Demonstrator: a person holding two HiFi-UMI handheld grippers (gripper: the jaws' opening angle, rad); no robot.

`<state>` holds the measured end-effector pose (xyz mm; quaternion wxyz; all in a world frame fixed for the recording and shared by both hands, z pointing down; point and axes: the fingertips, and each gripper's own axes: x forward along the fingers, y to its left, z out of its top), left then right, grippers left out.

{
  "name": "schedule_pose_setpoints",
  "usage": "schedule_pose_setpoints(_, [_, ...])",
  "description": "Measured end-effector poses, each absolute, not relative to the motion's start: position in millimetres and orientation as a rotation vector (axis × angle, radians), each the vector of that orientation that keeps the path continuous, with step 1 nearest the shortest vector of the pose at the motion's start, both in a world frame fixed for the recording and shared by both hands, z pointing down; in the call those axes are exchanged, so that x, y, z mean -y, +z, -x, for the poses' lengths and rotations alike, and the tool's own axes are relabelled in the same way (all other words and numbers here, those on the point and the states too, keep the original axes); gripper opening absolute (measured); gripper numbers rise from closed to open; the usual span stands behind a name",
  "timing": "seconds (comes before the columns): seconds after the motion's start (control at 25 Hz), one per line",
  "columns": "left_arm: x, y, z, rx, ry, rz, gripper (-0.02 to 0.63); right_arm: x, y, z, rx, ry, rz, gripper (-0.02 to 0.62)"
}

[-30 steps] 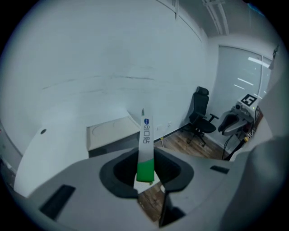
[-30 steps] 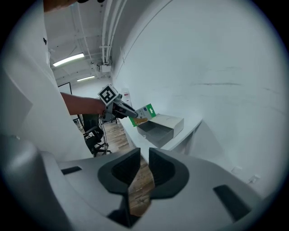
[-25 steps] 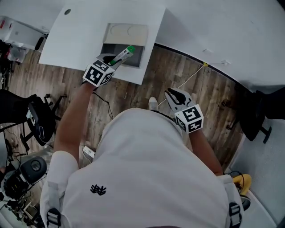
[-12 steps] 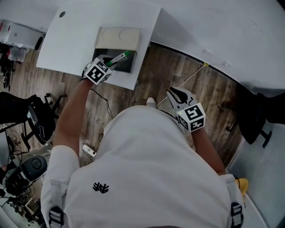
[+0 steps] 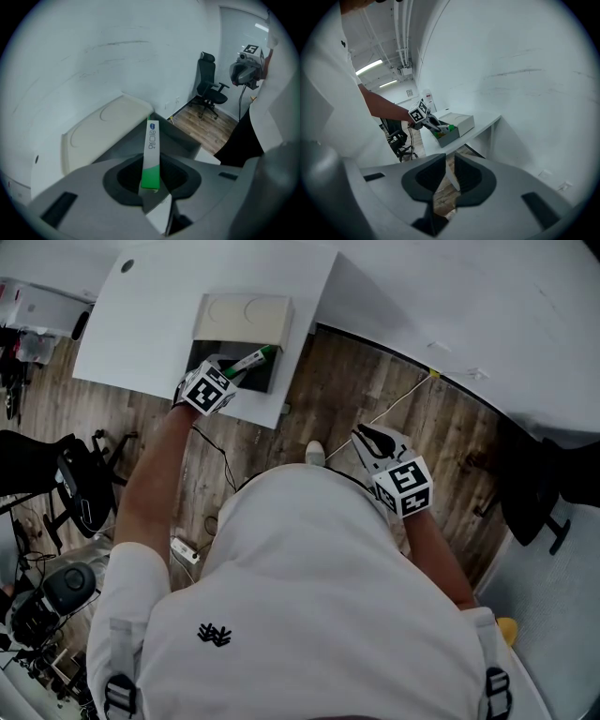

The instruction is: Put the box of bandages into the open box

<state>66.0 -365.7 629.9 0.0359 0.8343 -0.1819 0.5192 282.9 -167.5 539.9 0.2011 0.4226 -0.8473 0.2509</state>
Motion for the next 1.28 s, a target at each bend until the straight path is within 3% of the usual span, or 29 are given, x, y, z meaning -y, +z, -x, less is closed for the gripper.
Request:
schedule_pose_setpoints(0.6, [366.3, 621.3, -61.6, 0.592, 1.528, -2.549, 0.140, 170.7, 541.8, -272.3, 2.372, 0.701, -1.144, 0.060])
schedule_pose_setpoints(1.04, [351.2, 576.4, -25.6, 0.721, 1.203, -2.538, 0.162, 169.5, 537.8, -233.0, 2.395, 0.661, -1.086, 0.061])
schedule_pose_setpoints(1.28, [329.0, 549.6, 2.2, 0.806, 0.950, -2.494, 0.122, 164.1, 534.0, -201.8, 2.402, 0.622, -1.056, 0.060])
